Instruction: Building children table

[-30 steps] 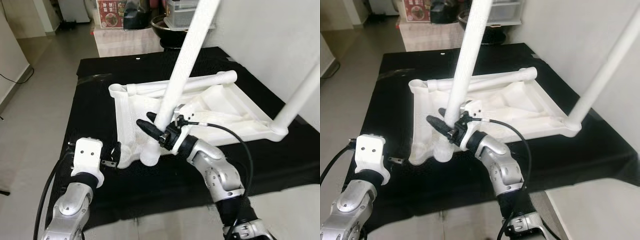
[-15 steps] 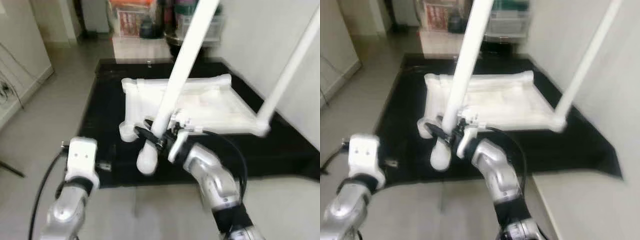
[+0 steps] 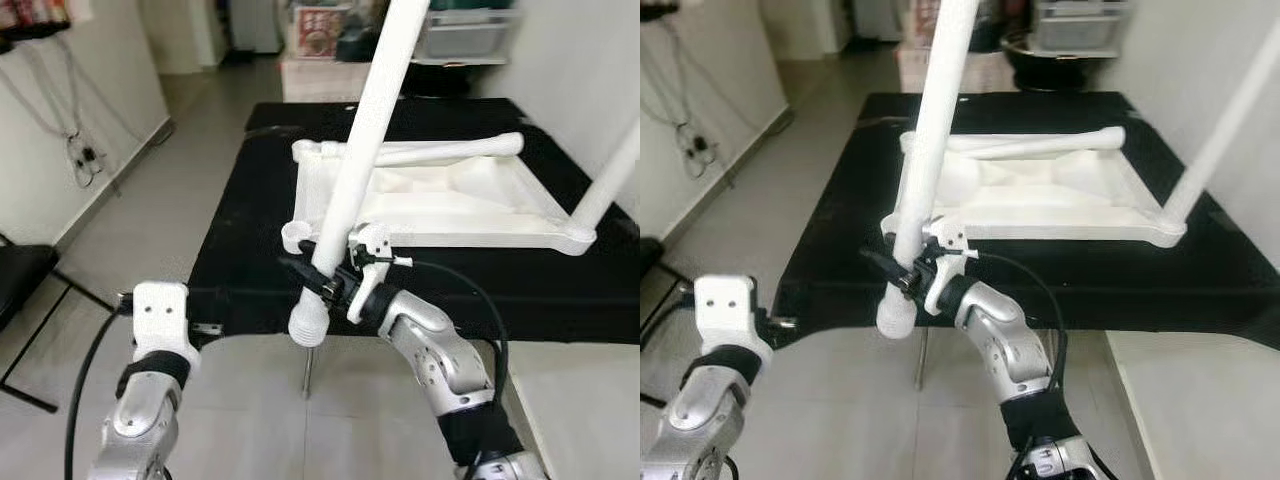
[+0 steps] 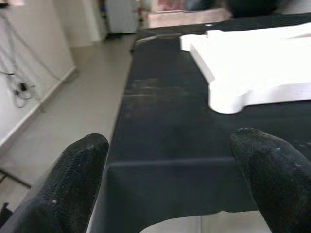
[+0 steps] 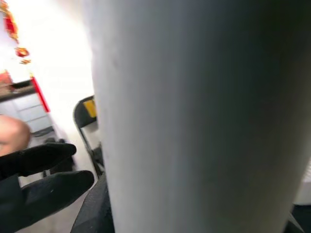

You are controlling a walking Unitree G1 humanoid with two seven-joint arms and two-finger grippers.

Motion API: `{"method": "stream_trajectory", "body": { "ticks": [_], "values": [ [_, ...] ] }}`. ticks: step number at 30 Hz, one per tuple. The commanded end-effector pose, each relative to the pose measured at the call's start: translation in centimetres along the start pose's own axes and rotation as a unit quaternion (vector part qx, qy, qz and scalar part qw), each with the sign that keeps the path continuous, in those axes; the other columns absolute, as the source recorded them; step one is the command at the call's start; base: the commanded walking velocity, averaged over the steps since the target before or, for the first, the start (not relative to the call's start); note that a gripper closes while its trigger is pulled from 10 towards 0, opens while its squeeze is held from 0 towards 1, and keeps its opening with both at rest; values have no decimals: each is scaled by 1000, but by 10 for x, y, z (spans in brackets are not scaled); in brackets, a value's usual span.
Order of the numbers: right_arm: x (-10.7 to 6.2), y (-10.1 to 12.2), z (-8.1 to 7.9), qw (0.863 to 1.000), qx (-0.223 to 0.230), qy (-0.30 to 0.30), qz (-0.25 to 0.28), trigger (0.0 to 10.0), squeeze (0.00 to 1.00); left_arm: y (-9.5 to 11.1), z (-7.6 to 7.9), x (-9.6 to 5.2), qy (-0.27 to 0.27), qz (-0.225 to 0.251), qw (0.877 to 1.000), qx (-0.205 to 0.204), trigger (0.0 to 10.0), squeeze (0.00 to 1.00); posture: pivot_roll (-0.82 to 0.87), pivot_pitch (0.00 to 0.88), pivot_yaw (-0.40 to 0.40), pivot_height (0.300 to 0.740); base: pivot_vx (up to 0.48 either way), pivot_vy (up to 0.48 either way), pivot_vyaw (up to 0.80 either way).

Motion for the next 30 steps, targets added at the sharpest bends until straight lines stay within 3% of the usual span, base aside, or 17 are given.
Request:
{"method": "stream_trajectory", "body": {
  "ticks": [1,12,30],
  "values": [
    [2,3,-1,1000,-4,0,5,10000,0,1,0,-2,-8,3,1000,9,10000,0,39,55,-5,740,0,0,0],
    [4,12,5,999,-15,-29,27,10000,0,5,7,-6,-42,14,999,6,10000,0,44,58,-9,740,199,0,364],
    [6,30,10,997,-19,-26,63,10000,0,5,16,-9,-83,15,996,5,10000,0,48,49,-6,740,332,0,0]
  ]
}}
Point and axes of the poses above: a point about 5 cm out from each wrist's last joint towards the gripper, its own x axis pointing out of the wrist towards the gripper, its own y axis along the axis of the wrist's last joint, z = x × y, the point moved 3 cm from there along x, pointing out of the wrist towards the gripper, and after that the axes turned 4 degrees about x, right-handed, at the moved point
